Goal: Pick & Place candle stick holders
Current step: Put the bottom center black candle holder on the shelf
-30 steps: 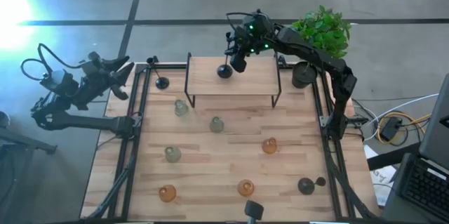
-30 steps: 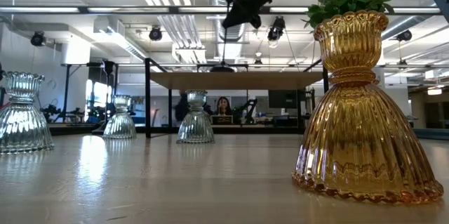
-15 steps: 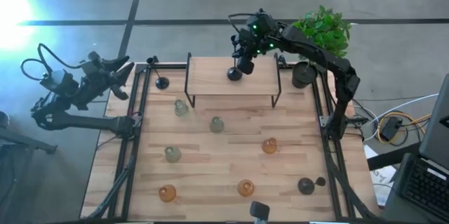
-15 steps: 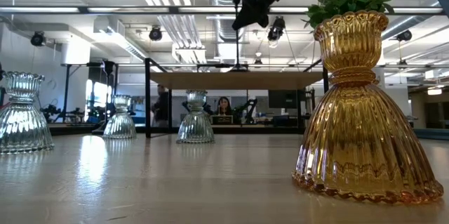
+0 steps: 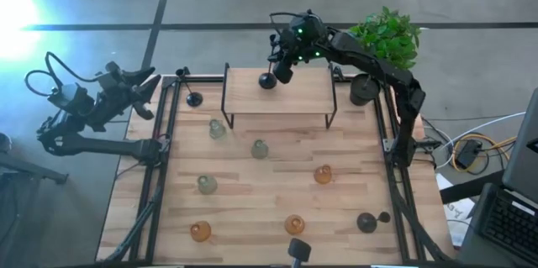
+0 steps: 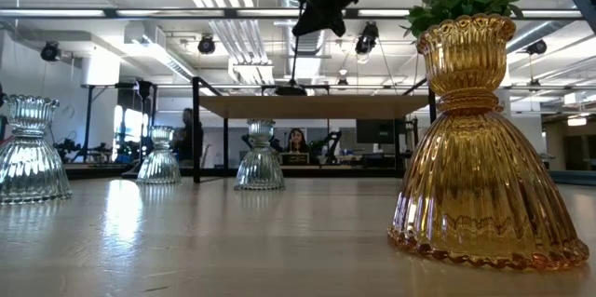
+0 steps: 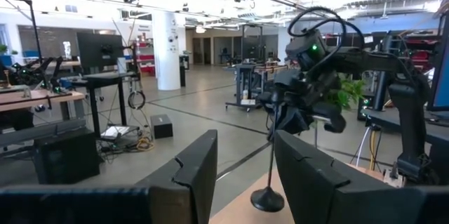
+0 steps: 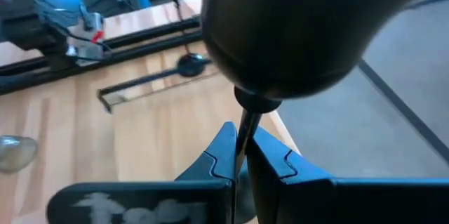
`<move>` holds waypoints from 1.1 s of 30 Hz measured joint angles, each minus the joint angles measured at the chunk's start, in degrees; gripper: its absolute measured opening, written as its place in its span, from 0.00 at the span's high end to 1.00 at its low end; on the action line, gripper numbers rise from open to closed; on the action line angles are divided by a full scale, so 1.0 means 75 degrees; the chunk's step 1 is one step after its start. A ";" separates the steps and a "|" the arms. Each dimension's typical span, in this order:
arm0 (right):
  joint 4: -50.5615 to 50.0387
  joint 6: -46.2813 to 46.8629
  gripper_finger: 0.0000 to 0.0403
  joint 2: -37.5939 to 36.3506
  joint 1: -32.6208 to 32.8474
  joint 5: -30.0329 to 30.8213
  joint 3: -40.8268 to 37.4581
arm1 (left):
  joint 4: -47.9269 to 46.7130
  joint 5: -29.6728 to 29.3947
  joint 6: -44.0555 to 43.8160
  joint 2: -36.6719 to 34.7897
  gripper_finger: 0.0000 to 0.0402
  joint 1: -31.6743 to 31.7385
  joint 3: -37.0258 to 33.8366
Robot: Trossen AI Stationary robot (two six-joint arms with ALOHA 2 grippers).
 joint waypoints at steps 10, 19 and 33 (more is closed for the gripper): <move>-0.0913 -0.0225 0.97 0.1711 -0.0023 -0.0093 0.2559 | -0.0001 0.0000 -0.0095 0.0000 0.63 -0.0003 0.0000; -0.0516 -0.0263 0.97 0.1554 -0.0204 -0.0272 0.1754 | -0.0004 -0.0028 -0.0083 0.0000 0.63 -0.0003 0.0000; -0.0445 -0.0528 0.95 0.1685 -0.0205 -0.0314 0.1856 | -0.0002 -0.0026 -0.0091 0.0000 0.63 -0.0001 0.0000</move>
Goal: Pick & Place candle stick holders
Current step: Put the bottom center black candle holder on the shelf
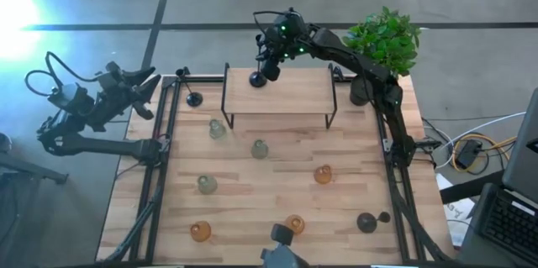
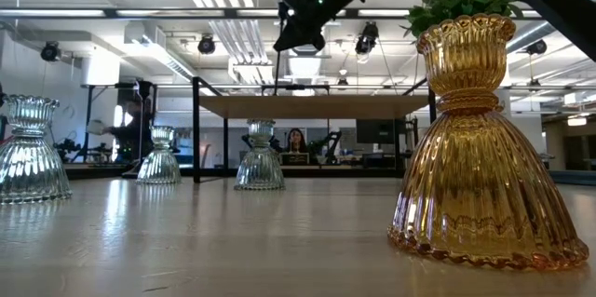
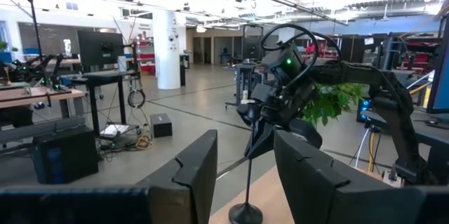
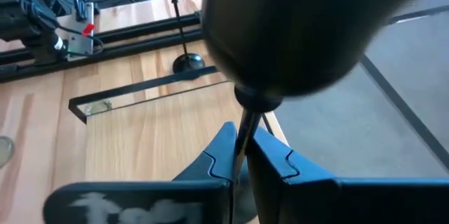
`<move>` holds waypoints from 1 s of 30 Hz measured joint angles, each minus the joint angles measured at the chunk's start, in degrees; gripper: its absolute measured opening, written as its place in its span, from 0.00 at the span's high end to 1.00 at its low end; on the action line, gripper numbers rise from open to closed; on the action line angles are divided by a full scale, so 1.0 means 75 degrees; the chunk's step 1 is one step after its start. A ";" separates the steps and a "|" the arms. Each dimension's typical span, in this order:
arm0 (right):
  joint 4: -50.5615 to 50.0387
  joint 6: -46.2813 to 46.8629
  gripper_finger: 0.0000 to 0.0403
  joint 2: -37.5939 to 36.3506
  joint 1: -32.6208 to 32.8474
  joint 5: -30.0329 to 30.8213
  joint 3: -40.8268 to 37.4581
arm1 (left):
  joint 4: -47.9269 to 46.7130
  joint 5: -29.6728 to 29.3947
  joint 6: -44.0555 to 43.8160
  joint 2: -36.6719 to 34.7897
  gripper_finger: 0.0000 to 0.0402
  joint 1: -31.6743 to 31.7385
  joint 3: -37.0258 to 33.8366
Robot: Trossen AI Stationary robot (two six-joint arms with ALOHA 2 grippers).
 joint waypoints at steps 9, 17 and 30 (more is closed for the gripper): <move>0.0302 -0.0093 0.90 0.0000 -0.0003 0.0006 -0.0009 | -0.0001 0.0004 -0.0003 0.0000 0.63 -0.0001 0.0000; 0.0574 -0.0070 0.90 0.0000 -0.0003 0.0101 -0.0009 | -0.0003 0.0016 -0.0006 0.0000 0.63 -0.0001 0.0000; 0.0596 -0.0254 0.89 0.0003 -0.0009 0.0137 -0.0012 | -0.0003 0.0026 0.0004 0.0000 0.63 -0.0001 0.0000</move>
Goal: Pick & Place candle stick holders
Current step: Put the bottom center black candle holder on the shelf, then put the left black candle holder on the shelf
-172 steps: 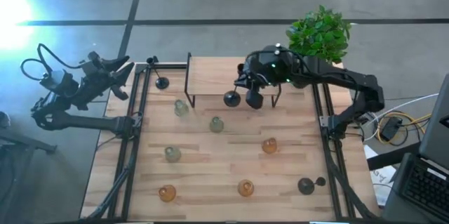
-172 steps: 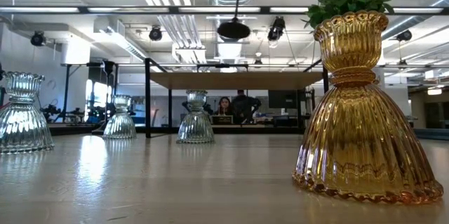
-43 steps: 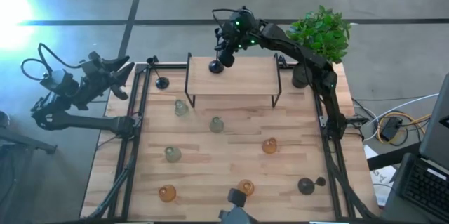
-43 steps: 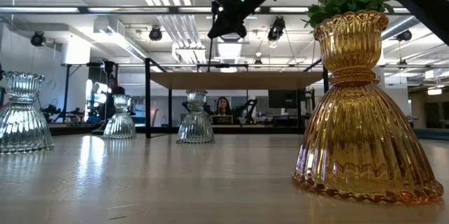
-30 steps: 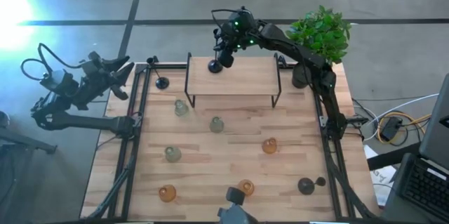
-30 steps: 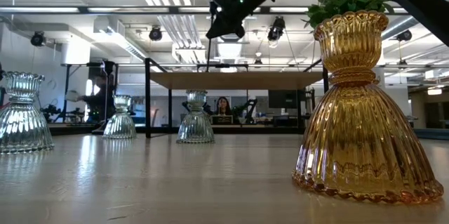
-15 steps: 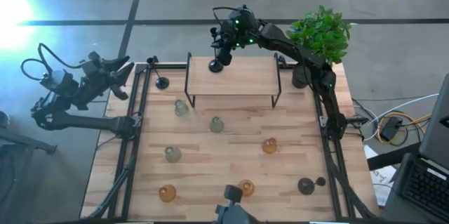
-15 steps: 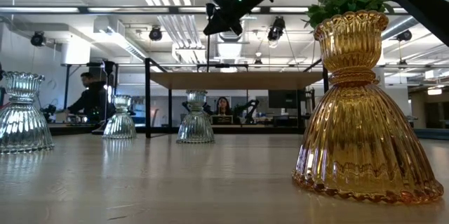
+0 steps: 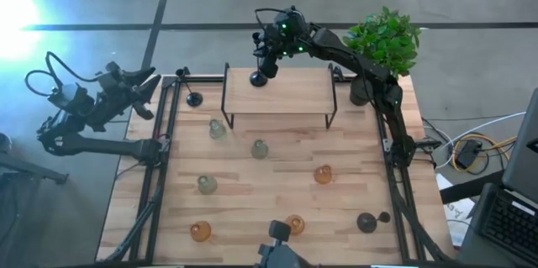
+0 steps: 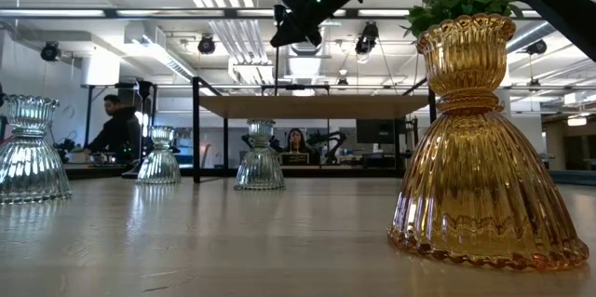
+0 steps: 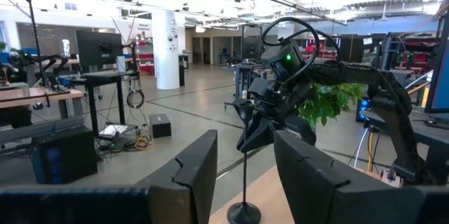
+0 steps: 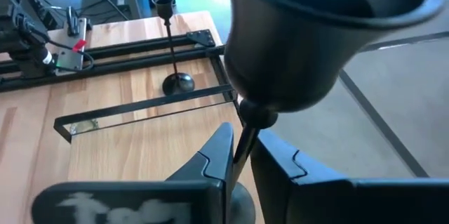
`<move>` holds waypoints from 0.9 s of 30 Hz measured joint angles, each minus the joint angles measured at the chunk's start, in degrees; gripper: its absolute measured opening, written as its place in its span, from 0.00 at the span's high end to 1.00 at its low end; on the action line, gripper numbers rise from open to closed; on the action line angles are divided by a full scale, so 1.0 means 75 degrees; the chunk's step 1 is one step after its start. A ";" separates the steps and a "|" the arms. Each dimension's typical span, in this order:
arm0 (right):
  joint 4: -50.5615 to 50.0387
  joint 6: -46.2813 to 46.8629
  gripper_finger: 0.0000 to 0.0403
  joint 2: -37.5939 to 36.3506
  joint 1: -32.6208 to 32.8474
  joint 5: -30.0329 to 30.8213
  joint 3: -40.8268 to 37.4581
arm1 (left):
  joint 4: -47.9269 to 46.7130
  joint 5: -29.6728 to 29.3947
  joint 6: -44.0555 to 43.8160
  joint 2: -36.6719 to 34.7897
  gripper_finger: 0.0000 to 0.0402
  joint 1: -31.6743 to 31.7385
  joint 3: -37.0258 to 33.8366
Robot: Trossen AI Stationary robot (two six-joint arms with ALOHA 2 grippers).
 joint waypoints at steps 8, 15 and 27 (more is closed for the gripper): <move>-0.0138 -0.0014 0.68 0.0000 -0.0035 0.0443 -0.0015 | 0.0000 -0.0003 0.0010 0.0000 0.63 0.0000 0.0000; -0.1031 -0.0037 0.55 -0.0075 -0.0064 0.0667 0.0126 | -0.0003 -0.0032 0.0013 0.0001 0.63 0.0003 0.0000; -0.3229 0.0007 0.53 -0.0296 -0.0055 0.0252 0.0684 | -0.0637 -0.0306 -0.0477 0.0000 0.63 0.0000 0.0000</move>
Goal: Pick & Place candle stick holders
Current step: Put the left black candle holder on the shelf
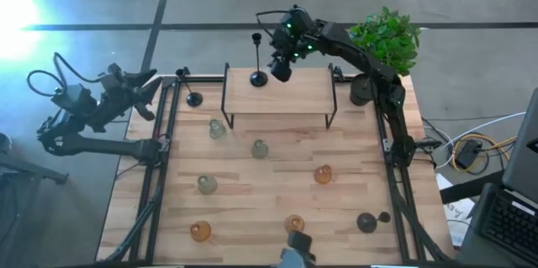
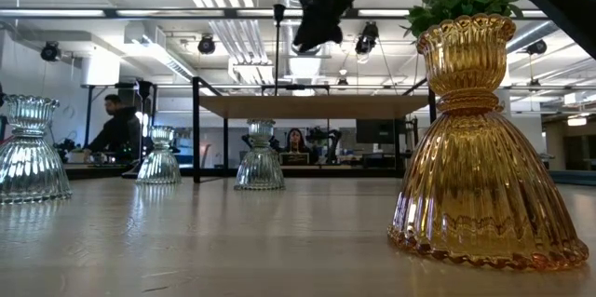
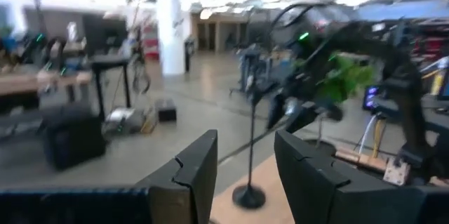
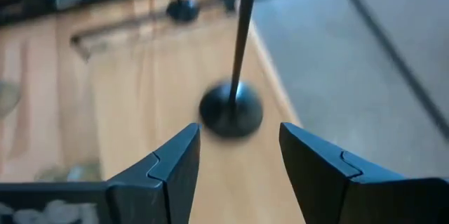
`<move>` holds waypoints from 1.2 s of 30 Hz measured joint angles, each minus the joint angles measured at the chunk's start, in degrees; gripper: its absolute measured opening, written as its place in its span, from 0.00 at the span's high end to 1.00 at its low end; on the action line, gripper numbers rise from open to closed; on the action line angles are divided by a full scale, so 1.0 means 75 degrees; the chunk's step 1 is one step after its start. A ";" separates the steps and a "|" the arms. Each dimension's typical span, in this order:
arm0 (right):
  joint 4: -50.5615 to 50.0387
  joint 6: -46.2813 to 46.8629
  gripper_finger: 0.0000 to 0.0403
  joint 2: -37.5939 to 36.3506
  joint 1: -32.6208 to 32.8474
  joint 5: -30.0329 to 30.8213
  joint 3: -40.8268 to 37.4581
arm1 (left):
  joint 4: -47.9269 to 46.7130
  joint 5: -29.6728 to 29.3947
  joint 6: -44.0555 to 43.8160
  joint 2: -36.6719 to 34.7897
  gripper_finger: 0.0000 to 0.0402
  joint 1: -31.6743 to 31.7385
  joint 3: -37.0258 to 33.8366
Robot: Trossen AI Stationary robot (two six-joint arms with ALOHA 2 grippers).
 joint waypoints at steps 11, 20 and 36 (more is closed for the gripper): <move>-0.2270 -0.0178 0.60 -0.1287 0.0327 -0.0124 -0.0049 | -0.1309 -0.0543 -0.1697 0.0551 0.63 0.0000 -0.0342; -0.2271 0.0527 0.65 -0.2447 0.0836 -0.0115 -0.0061 | -0.1321 -0.1613 -0.2632 0.0844 0.63 0.0003 -0.1300; -0.3018 0.1436 0.67 -0.3710 0.1852 -0.0117 -0.0084 | -0.1296 -0.2223 -0.4913 0.0644 0.63 0.0003 -0.2999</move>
